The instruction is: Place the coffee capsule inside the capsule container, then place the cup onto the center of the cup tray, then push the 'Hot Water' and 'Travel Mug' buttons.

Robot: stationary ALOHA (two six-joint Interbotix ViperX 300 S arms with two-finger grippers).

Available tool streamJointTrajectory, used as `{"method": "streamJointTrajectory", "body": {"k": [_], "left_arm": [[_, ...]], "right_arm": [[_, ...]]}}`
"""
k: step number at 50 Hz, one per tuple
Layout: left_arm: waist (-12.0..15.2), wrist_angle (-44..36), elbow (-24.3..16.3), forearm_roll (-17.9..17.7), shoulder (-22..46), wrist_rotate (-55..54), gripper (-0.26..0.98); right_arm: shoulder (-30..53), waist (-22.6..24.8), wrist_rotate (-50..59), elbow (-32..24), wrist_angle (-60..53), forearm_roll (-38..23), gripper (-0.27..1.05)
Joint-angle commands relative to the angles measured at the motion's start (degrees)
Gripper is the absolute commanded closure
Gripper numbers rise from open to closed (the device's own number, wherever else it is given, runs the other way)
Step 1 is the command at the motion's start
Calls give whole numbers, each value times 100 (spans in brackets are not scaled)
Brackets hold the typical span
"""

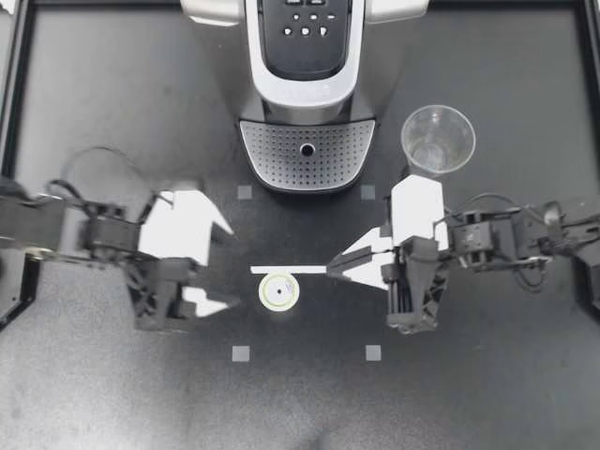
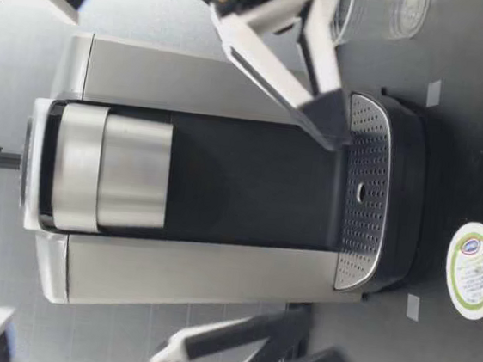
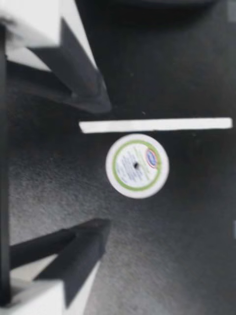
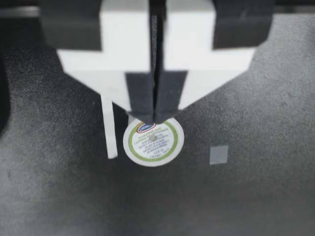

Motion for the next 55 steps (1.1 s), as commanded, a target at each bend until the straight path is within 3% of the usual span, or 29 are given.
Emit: {"method": "streamJointTrajectory", "body": {"k": [1, 15, 55], "left_arm": [[-35, 88, -290, 9, 229, 53, -11], [-114, 457, -817, 0, 967, 246, -10], [-62, 62, -923, 132, 1573, 475, -9]], "right_arm": [[26, 44, 9, -158, -18, -9, 70], [378, 44, 9, -343, 0, -9, 70], [932, 158, -35, -712, 255, -9, 70]]}}
